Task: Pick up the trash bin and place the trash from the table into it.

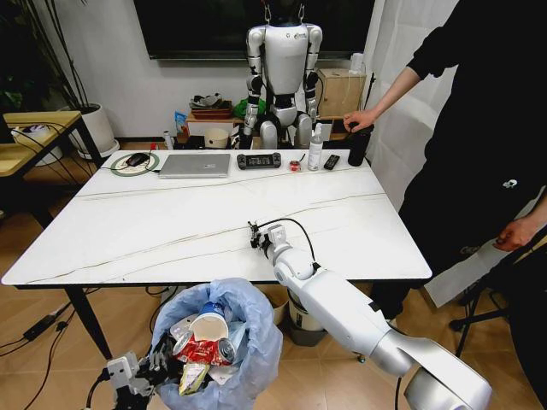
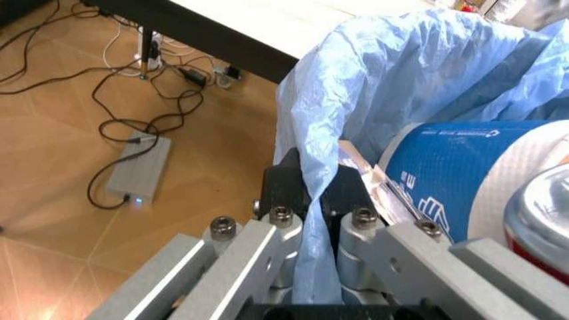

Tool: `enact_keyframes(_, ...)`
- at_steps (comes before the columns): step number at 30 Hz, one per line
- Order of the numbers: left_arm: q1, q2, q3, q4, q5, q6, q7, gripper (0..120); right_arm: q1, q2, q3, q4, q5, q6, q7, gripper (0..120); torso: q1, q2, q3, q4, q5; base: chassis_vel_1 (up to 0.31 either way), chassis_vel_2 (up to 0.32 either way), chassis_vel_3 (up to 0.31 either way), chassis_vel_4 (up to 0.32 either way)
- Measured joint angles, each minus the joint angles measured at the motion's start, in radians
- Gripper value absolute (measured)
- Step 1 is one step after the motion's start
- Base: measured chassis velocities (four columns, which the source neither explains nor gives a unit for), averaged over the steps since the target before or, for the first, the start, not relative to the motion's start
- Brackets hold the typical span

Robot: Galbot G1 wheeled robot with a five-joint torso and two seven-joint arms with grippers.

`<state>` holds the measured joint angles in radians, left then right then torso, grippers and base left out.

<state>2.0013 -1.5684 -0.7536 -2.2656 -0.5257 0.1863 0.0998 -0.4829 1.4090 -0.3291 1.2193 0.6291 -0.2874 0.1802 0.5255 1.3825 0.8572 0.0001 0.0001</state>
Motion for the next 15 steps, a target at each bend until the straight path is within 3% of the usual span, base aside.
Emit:
enact_keyframes(4, -0.003, 0.001, 0.003, 0.001, -0.002, 0.002, 0.0, 0, -0.001, -0.057, 0.003, 0.152, 0.113, -0.001, -0.03, 0, 0.0, 0.0, 0.0, 0.0001, 0.0001, 0.0, 0.0, 0.0, 0.0)
enact_keyframes(8, -0.007, 0.004, 0.005, 0.005, -0.003, 0.003, -0.001, 0, -0.034, -0.18, 0.0, 0.406, 0.228, 0.003, -0.108, 0, 0.0, 0.0, 0.0, 0.0, 0.0004, 0.0, 0.0, 0.0, 0.0)
enact_keyframes(15, -0.011, 0.004, 0.005, 0.007, -0.006, 0.005, -0.001, 0, -0.145, -0.397, -0.052, 0.707, 0.239, 0.027, -0.212, 0, 0.0, 0.0, 0.0, -0.0004, 0.0002, 0.0, 0.0, 0.0, 0.0)
